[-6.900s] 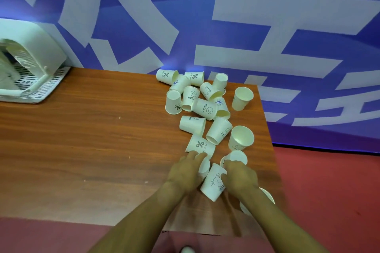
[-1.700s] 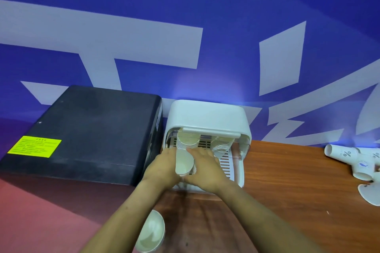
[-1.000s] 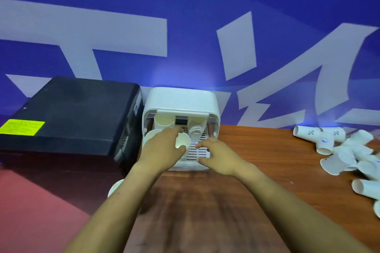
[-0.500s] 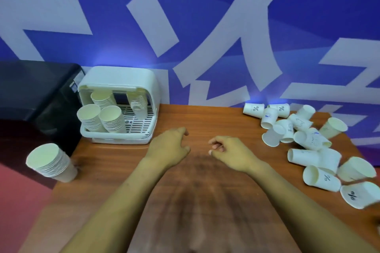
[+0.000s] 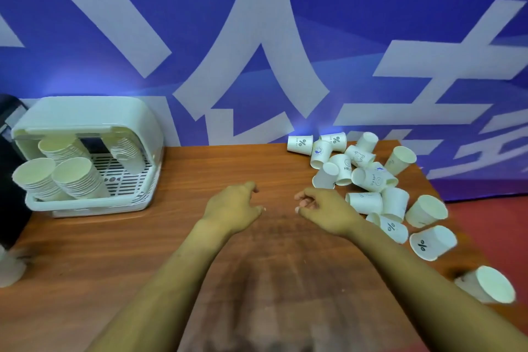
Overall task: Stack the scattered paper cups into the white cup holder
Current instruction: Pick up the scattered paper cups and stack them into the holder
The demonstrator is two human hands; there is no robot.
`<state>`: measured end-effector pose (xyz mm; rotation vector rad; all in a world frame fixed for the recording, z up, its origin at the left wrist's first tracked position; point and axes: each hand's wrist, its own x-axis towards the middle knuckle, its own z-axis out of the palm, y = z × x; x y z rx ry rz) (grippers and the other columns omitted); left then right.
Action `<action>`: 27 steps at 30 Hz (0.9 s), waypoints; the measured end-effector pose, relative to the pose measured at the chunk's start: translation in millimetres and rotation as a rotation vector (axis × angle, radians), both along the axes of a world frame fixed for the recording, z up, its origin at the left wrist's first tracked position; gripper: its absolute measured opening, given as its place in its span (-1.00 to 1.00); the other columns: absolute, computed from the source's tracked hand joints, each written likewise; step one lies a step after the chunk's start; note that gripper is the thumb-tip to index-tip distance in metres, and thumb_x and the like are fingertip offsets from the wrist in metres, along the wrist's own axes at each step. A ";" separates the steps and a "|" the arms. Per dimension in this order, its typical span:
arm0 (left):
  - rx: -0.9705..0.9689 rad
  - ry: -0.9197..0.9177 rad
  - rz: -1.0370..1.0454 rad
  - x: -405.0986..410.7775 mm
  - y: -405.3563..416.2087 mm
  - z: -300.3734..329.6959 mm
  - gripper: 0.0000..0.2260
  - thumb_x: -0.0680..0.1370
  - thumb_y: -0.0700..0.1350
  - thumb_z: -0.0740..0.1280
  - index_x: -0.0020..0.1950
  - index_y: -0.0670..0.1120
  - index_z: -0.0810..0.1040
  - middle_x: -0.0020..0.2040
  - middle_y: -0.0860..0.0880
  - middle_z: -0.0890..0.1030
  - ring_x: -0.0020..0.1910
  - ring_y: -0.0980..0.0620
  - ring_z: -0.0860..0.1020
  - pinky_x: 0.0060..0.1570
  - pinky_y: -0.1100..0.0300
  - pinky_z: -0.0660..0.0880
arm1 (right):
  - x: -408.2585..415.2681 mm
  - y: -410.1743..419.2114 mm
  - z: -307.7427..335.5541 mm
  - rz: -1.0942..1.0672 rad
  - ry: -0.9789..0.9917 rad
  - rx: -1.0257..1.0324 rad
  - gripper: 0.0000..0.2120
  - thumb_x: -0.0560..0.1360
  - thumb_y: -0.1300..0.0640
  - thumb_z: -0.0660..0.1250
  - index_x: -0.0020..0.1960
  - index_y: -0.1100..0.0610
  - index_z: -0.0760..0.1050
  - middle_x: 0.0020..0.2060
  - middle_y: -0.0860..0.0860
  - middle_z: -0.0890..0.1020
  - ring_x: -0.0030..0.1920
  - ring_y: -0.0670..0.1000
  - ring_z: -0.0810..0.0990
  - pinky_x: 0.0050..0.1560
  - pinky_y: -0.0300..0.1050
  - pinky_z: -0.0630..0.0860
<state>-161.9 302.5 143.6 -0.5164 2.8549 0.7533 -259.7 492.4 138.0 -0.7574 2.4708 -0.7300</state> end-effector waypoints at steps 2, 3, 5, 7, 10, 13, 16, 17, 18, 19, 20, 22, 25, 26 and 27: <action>0.014 -0.011 -0.017 -10.9 15.2 -3.2 -0.61 0.52 0.07 0.32 0.33 0.05 0.42 0.24 0.04 0.55 0.21 -0.01 0.51 0.09 0.13 0.44 | -12.6 15.2 -3.2 -0.026 -0.002 -0.004 -0.78 0.50 0.08 0.36 0.14 0.05 0.54 -0.11 -0.09 0.56 -0.18 -0.13 0.51 -0.05 -0.23 0.46; 0.017 -0.020 -0.022 -15.6 23.4 -3.8 -0.61 0.52 0.07 0.32 0.33 0.05 0.42 0.24 0.04 0.54 0.22 0.00 0.50 0.09 0.13 0.44 | -18.2 23.6 -5.9 -0.026 -0.009 -0.003 -0.78 0.49 0.08 0.36 0.14 0.05 0.54 -0.11 -0.08 0.56 -0.19 -0.13 0.50 -0.05 -0.23 0.45; 0.004 -0.038 -0.028 -26.3 39.9 -2.1 -0.61 0.53 0.07 0.31 0.34 0.06 0.41 0.26 0.05 0.53 0.23 0.01 0.50 0.05 0.15 0.42 | -30.0 41.9 -11.0 -0.024 -0.026 -0.004 -0.77 0.49 0.08 0.37 0.13 0.05 0.54 -0.12 -0.08 0.56 -0.18 -0.11 0.51 -0.02 -0.19 0.48; -0.005 -0.044 -0.020 -38.4 50.7 0.1 -0.61 0.53 0.06 0.31 0.35 0.06 0.41 0.27 0.05 0.53 0.23 0.01 0.50 0.02 0.17 0.39 | -44.4 55.7 -15.8 -0.030 -0.022 -0.015 -0.78 0.48 0.06 0.38 0.12 0.04 0.54 -0.13 -0.10 0.56 -0.16 -0.10 0.53 0.03 -0.14 0.51; -0.001 -0.048 0.018 -64.6 82.3 -1.8 -0.60 0.52 0.04 0.32 0.36 0.06 0.40 0.28 0.04 0.51 0.20 0.01 0.50 0.07 0.16 0.41 | -75.2 88.9 -20.8 -0.016 -0.013 -0.048 -0.80 0.48 0.07 0.38 0.10 0.02 0.55 -0.13 -0.11 0.58 -0.16 -0.13 0.53 0.00 -0.19 0.47; 0.016 -0.078 0.030 -90.3 130.6 -13.9 -0.53 0.51 0.03 0.34 0.40 0.06 0.34 0.36 0.01 0.43 0.29 -0.01 0.44 0.20 0.09 0.43 | -107.4 134.5 -29.3 0.033 -0.020 -0.016 -0.79 0.47 0.07 0.36 0.10 0.00 0.53 -0.09 -0.10 0.58 -0.19 -0.13 0.53 -0.12 -0.21 0.46; -0.020 -0.132 -0.035 -121.6 186.6 -29.5 -0.44 0.49 0.02 0.36 0.46 0.07 0.24 0.40 -0.02 0.34 0.34 -0.08 0.38 0.24 -0.01 0.42 | -140.5 185.1 -38.3 0.079 -0.005 0.098 -0.75 0.47 0.07 0.36 0.14 -0.03 0.50 -0.05 -0.13 0.56 -0.14 -0.06 0.56 -0.13 -0.20 0.49; -0.042 -0.145 -0.053 -131.8 202.9 -35.2 -0.42 0.49 0.01 0.36 0.47 0.06 0.22 0.40 -0.03 0.33 0.33 -0.11 0.37 0.24 -0.01 0.41 | -150.9 199.9 -41.1 0.092 0.006 0.124 -0.74 0.46 0.08 0.37 0.14 -0.04 0.49 -0.05 -0.13 0.56 -0.10 -0.07 0.55 -0.09 -0.20 0.49; -0.052 -0.157 -0.064 -140.8 218.5 -41.5 -0.40 0.50 0.01 0.35 0.48 0.05 0.20 0.40 -0.05 0.32 0.33 -0.13 0.36 0.24 -0.02 0.41 | -160.3 213.6 -44.0 0.105 0.009 0.139 -0.74 0.45 0.08 0.37 0.13 -0.05 0.50 -0.05 -0.13 0.56 -0.08 -0.09 0.54 -0.07 -0.21 0.49; -0.052 -0.174 -0.074 -147.8 233.5 -49.0 -0.40 0.50 0.00 0.34 0.49 0.04 0.19 0.40 -0.06 0.31 0.33 -0.14 0.35 0.25 -0.02 0.40 | -167.4 226.3 -46.4 0.122 0.006 0.161 -0.73 0.45 0.08 0.38 0.14 -0.04 0.51 -0.04 -0.14 0.56 -0.06 -0.10 0.53 -0.06 -0.22 0.48; -0.049 -0.194 -0.083 -153.3 247.6 -57.3 -0.39 0.50 0.00 0.34 0.50 0.04 0.18 0.39 -0.07 0.30 0.33 -0.15 0.34 0.25 -0.01 0.39 | -173.0 238.1 -49.0 0.145 0.006 0.189 -0.71 0.44 0.08 0.39 0.16 -0.02 0.51 -0.03 -0.14 0.56 -0.05 -0.11 0.52 -0.05 -0.21 0.48; -0.059 -0.245 -0.100 -161.6 271.8 -73.0 -0.36 0.49 0.01 0.36 0.50 0.05 0.16 0.39 -0.10 0.28 0.32 -0.17 0.33 0.26 -0.02 0.39 | -181.3 259.2 -55.8 0.201 0.012 0.254 -0.64 0.43 0.05 0.42 0.20 0.01 0.50 0.00 -0.10 0.56 -0.04 -0.12 0.51 0.00 -0.17 0.50; -0.077 -0.264 -0.112 -172.0 297.4 -88.0 -0.33 0.48 0.01 0.37 0.51 0.07 0.13 0.38 -0.10 0.26 0.30 -0.17 0.33 0.25 -0.03 0.40 | -187.9 284.9 -65.2 0.278 0.028 0.342 -0.57 0.40 0.00 0.43 0.25 -0.02 0.47 0.11 -0.08 0.56 0.07 -0.09 0.51 0.10 -0.10 0.50; -0.079 -0.252 -0.108 -175.0 303.7 -90.7 -0.33 0.48 0.01 0.37 0.51 0.08 0.13 0.37 -0.11 0.26 0.29 -0.16 0.32 0.24 -0.03 0.40 | -188.8 292.0 -67.6 0.305 0.053 0.372 -0.56 0.40 -0.03 0.42 0.25 -0.04 0.46 0.15 -0.08 0.54 0.13 -0.08 0.50 0.12 -0.09 0.49; -0.086 -0.241 -0.103 -177.3 308.8 -93.4 -0.33 0.48 0.01 0.37 0.52 0.08 0.13 0.37 -0.11 0.25 0.29 -0.15 0.32 0.23 -0.03 0.41 | -188.8 298.4 -69.7 0.335 0.087 0.402 -0.56 0.41 -0.05 0.41 0.27 -0.06 0.44 0.18 -0.09 0.52 0.18 -0.06 0.48 0.12 -0.09 0.48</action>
